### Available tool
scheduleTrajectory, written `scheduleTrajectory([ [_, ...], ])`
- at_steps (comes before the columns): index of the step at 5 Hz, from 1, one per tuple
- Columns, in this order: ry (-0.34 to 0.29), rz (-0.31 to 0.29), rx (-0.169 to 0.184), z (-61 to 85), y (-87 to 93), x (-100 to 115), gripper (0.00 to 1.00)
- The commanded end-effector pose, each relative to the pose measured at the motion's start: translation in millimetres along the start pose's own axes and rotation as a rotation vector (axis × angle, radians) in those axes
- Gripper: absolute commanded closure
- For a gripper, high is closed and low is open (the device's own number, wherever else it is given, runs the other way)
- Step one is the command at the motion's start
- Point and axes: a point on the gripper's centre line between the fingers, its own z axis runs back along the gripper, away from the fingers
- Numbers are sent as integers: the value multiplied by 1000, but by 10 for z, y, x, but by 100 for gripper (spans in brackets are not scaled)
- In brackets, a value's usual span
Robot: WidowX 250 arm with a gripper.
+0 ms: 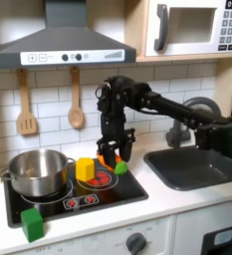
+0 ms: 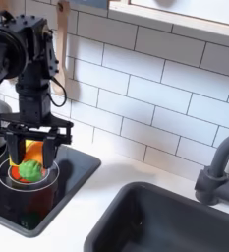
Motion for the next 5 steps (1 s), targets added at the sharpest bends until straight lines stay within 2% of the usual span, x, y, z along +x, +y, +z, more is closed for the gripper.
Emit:
scheduleTrajectory([
  [1,12,4,19,-85,21,0,100],
  [2,14,4,25,-101,23,-21,100],
  [3,41,4,32,-214,42,-33,100],
  [5,38,12,31,-195,40,-26,100],
])
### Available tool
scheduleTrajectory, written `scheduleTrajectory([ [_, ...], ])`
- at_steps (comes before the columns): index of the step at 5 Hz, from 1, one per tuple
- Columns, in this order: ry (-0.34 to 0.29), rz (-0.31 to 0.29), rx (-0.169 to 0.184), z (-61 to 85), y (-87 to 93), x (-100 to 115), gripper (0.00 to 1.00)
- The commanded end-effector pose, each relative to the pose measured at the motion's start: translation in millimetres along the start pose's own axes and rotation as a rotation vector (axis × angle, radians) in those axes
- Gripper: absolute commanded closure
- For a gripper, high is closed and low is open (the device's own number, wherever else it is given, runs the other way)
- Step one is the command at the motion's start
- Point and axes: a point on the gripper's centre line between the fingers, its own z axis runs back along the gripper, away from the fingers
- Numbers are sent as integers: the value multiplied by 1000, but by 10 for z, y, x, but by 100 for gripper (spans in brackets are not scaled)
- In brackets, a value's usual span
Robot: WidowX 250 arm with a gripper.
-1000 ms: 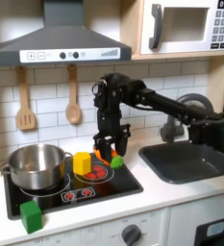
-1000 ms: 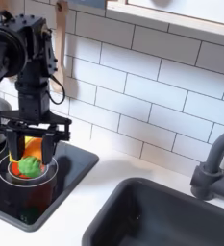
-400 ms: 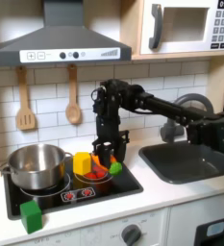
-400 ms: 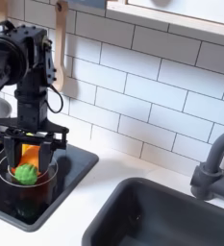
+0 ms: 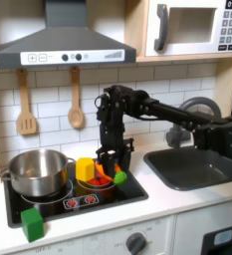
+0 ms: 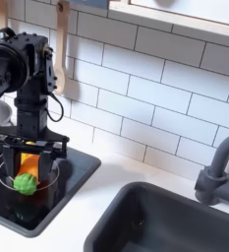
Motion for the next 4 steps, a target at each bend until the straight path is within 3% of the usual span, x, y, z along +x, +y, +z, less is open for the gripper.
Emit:
scheduleTrajectory([
  [1,6,7,3,-17,-1,6,43],
  [2,8,6,3,-30,-3,5,0],
  [4,6,23,7,-23,12,5,0],
])
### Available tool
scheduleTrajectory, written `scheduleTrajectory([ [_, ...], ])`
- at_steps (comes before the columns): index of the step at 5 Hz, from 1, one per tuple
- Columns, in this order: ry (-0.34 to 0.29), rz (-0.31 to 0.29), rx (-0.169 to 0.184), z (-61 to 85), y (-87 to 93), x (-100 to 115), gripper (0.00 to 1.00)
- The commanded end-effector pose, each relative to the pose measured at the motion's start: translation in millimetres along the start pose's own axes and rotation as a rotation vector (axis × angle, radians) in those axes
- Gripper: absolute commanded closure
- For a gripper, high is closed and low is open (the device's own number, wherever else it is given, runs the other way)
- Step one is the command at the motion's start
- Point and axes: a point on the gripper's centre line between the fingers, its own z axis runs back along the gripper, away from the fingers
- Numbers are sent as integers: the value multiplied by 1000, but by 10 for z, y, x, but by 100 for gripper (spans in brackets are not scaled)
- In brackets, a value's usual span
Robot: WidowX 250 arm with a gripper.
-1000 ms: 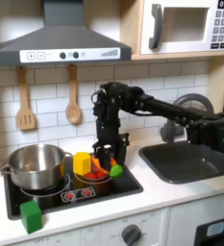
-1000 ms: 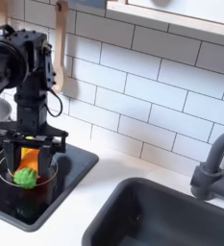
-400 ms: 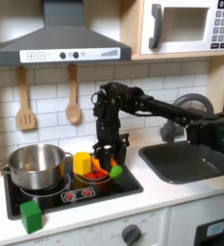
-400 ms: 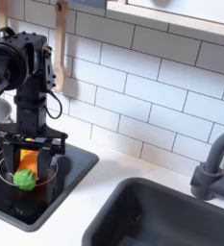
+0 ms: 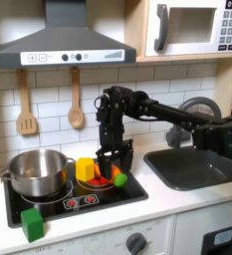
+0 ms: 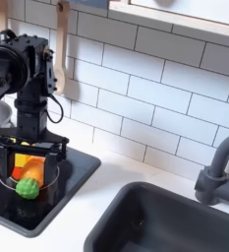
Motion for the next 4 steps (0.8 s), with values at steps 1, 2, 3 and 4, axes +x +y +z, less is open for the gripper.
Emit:
scheduleTrajectory([
  [1,-7,17,-7,13,-2,4,0],
  [2,-9,30,17,-9,46,20,0],
  [3,-35,34,-13,178,7,-12,0],
  [4,-14,27,-17,200,-25,-19,0],
])
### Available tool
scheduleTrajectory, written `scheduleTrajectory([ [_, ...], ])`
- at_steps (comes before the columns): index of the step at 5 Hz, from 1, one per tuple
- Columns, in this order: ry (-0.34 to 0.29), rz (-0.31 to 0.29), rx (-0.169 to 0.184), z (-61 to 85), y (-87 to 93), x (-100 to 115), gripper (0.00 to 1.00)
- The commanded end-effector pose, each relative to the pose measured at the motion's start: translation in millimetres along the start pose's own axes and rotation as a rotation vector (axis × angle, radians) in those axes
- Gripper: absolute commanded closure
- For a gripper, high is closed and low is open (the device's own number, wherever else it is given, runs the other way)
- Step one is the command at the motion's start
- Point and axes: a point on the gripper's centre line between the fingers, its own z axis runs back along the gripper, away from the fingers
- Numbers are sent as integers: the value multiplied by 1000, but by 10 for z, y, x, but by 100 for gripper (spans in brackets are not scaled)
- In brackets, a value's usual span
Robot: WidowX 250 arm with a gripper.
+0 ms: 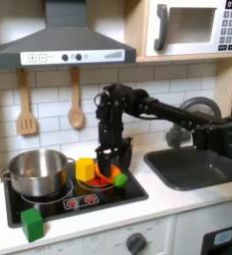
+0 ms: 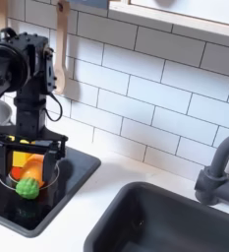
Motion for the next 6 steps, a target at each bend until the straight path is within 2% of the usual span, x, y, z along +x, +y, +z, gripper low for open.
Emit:
scheduleTrajectory([
  [1,7,2,-25,140,-30,-42,0],
  [2,15,-3,-33,174,-31,-80,0],
  [3,9,-8,-35,275,8,-138,0],
  [4,-6,-27,-43,292,20,-208,0],
  [5,-33,-23,-38,375,143,-289,0],
  [6,-24,-21,-67,389,224,-466,0],
])
